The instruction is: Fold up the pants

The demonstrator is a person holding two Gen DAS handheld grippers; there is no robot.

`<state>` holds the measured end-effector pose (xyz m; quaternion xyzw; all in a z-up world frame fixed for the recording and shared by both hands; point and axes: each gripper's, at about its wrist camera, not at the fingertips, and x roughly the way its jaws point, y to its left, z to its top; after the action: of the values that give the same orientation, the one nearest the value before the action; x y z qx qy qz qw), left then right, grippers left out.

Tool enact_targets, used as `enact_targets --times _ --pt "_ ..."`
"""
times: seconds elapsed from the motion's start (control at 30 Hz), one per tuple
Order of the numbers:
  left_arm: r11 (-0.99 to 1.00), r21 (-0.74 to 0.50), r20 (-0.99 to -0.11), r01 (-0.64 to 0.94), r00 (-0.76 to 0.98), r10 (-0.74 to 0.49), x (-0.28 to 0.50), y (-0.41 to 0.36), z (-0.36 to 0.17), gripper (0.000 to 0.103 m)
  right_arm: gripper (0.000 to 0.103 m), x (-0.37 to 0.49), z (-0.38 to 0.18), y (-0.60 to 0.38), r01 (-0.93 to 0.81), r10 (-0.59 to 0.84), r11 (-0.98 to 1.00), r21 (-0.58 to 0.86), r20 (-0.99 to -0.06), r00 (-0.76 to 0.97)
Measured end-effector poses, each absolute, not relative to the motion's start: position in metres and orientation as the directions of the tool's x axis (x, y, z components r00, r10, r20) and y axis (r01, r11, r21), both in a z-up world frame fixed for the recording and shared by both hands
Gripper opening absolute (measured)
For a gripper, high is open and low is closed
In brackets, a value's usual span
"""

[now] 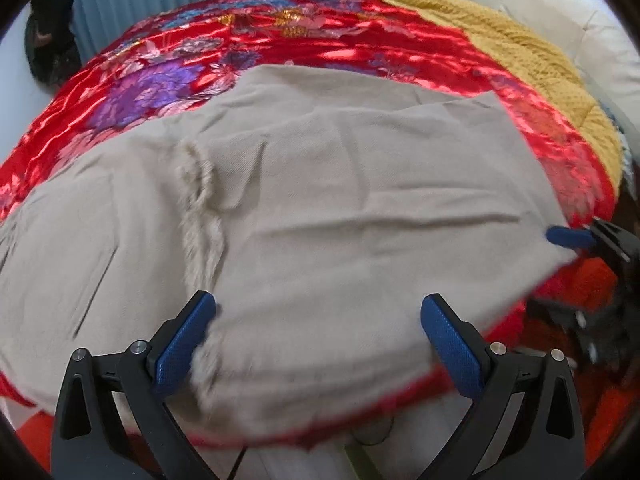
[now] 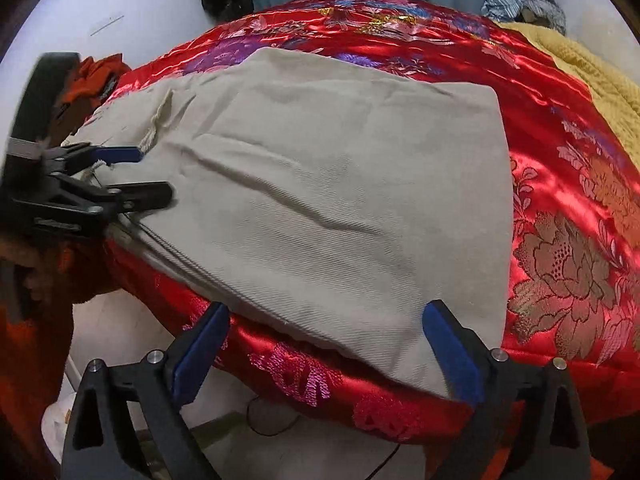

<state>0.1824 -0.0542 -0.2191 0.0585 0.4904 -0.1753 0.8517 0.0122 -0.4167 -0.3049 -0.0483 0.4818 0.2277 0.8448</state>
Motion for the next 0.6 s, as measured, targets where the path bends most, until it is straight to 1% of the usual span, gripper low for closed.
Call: enact_targets --times 0.1,0.17,0.23,0.3,0.33,0.37,0.4,0.47,0.53,0.6 --pt "0.941 -0.105 -0.854 0.323 0.455 -0.252 0.163 -0.027 -0.214 0.102 0.098 0.015 -0.305 -0.426 -0.416 0.370 0.891 0.185 -0.825 0.426" --pt "0.945 -0.136 -0.835 0.298 0.479 -0.271 0.153 -0.009 -0.203 0.102 0.098 0.016 -0.305 -0.429 -0.403 0.383 0.891 0.208 -0.820 0.425" --pt "0.955 -0.172 -0.809 0.240 0.519 -0.277 0.148 0.020 -0.188 0.102 0.098 0.016 -0.305 -0.430 -0.392 0.385 0.894 0.217 -0.819 0.425" --pt "0.961 -0.241 -0.768 0.136 0.579 -0.275 0.147 0.061 -0.173 0.102 0.099 0.017 -0.304 -0.429 -0.388 0.384 0.896 0.219 -0.819 0.426" --pt "0.955 -0.286 -0.748 0.079 0.604 -0.274 0.149 0.081 -0.169 0.102 0.099 0.017 -0.304 -0.428 -0.386 0.381 0.897 0.216 -0.820 0.426" --pt "0.933 -0.359 -0.724 -0.003 0.632 -0.277 0.151 0.109 -0.167 0.102 0.099 0.018 -0.304 -0.427 -0.384 0.379 0.898 0.215 -0.821 0.426" --pt "0.889 -0.448 -0.701 -0.099 0.657 -0.280 0.153 0.141 -0.168 0.102 0.100 0.019 -0.304 -0.427 -0.383 0.379 0.898 0.216 -0.821 0.426" --pt "0.775 -0.575 -0.685 -0.263 0.672 -0.280 0.152 0.190 -0.181 0.101 0.100 0.020 -0.304 -0.427 -0.380 0.379 0.899 0.217 -0.821 0.427" --pt "0.642 -0.666 -0.670 -0.380 0.683 -0.291 0.146 0.227 -0.199 0.100 0.100 0.020 -0.304 -0.426 -0.379 0.379 0.899 0.218 -0.821 0.427" --pt "0.562 -0.709 -0.653 -0.425 0.696 -0.298 0.140 0.249 -0.211 0.098 0.100 0.020 -0.304 -0.426 -0.379 0.379 0.899 0.218 -0.821 0.428"
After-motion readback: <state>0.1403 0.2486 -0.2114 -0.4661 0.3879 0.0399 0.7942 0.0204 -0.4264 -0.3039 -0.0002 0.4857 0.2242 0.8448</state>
